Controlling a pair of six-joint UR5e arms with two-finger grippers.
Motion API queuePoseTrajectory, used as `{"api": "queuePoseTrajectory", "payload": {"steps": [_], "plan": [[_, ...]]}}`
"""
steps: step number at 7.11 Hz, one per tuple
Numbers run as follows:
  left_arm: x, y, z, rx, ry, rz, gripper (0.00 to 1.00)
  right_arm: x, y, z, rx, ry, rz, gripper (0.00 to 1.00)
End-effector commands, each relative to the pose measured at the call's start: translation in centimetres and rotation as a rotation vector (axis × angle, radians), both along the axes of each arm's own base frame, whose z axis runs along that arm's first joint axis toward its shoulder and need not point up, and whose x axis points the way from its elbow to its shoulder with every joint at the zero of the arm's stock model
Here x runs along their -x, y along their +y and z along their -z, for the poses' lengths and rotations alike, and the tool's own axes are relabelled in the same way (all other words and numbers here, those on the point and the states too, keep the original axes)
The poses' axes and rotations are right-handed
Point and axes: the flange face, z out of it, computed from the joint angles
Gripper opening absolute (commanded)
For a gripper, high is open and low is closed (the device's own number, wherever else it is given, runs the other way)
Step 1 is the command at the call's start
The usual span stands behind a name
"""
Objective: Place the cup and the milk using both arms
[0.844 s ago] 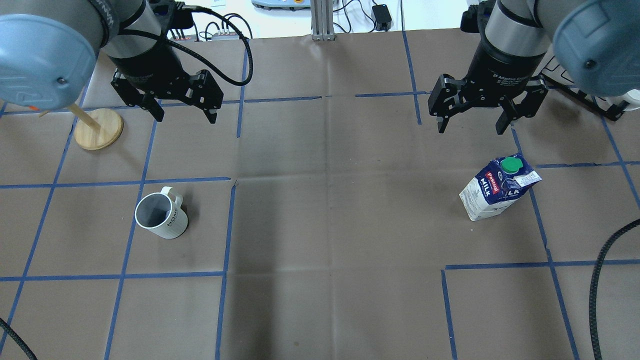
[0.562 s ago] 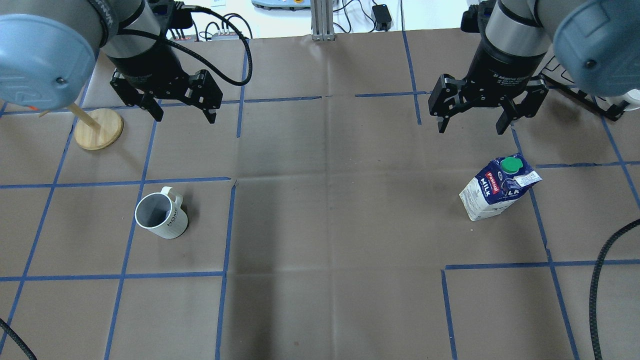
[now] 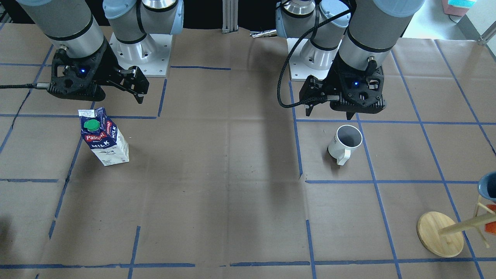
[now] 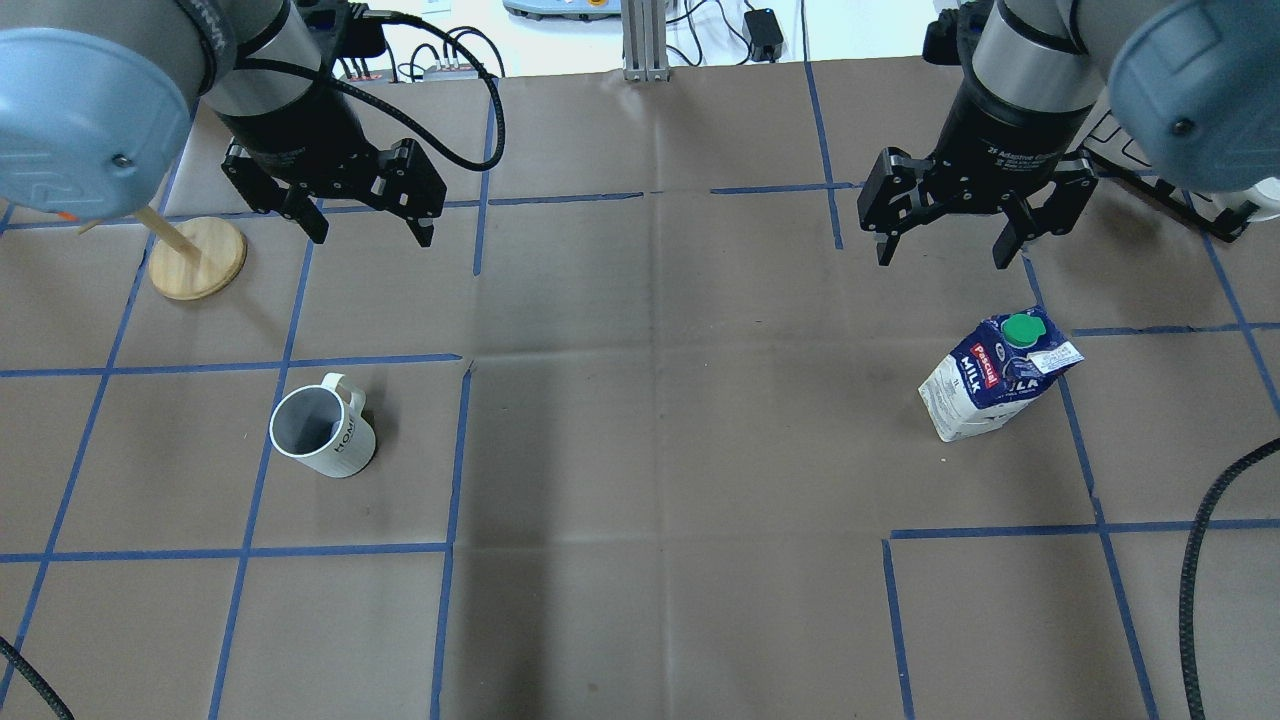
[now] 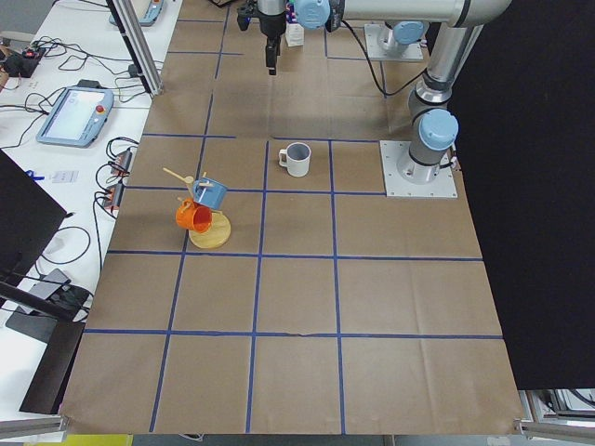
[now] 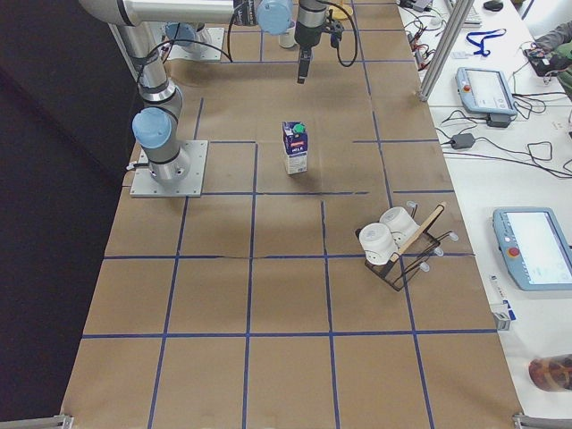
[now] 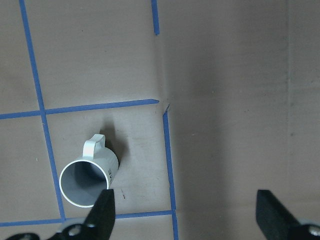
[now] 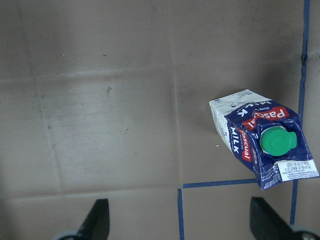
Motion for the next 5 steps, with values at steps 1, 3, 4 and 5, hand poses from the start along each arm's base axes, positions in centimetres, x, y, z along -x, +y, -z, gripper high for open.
{"api": "queuePoseTrajectory", "payload": {"steps": [1, 3, 4, 5], "plan": [[0.1, 0.03, 0.02, -0.001, 0.001, 0.002, 1.0, 0.11, -0.03, 0.0, 0.0, 0.0, 0.002, 1.0], [-0.03, 0.16, -0.21, 0.002, -0.003, 0.0, 1.0, 0.11, -0.03, 0.0, 0.0, 0.0, 0.002, 1.0], [-0.06, 0.35, -0.34, 0.003, -0.006, -0.003, 1.0, 0.11, -0.03, 0.0, 0.0, 0.0, 0.002, 1.0], [-0.1, 0.57, -0.68, 0.006, -0.009, -0.006, 1.0, 0.11, -0.03, 0.0, 0.0, 0.0, 0.002, 1.0]]}}
